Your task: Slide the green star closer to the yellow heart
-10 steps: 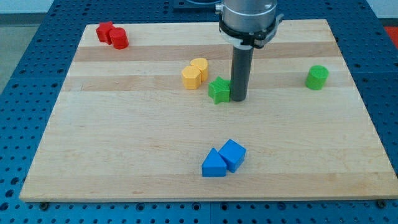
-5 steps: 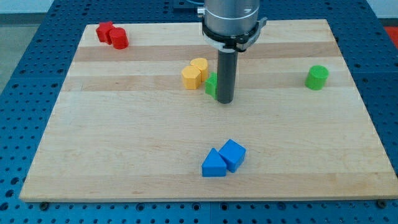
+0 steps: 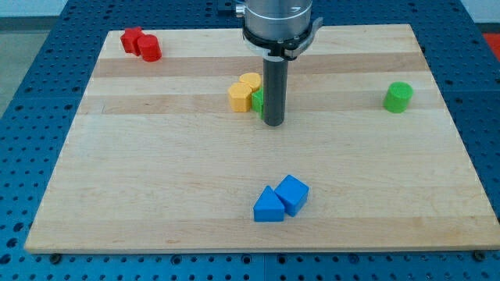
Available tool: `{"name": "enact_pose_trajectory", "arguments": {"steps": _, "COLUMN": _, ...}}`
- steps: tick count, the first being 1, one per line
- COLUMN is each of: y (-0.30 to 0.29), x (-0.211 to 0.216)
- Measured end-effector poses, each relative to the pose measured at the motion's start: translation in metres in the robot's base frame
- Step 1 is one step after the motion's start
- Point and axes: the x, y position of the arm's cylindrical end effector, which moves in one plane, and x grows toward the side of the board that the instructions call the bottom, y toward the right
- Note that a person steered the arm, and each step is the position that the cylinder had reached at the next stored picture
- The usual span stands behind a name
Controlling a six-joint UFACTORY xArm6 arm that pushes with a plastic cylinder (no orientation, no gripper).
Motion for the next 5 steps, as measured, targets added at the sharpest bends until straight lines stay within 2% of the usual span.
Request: {"name": "enact_pose_trajectory", "arguments": {"steps": 5, "y": 0.002, "x": -0.018}}
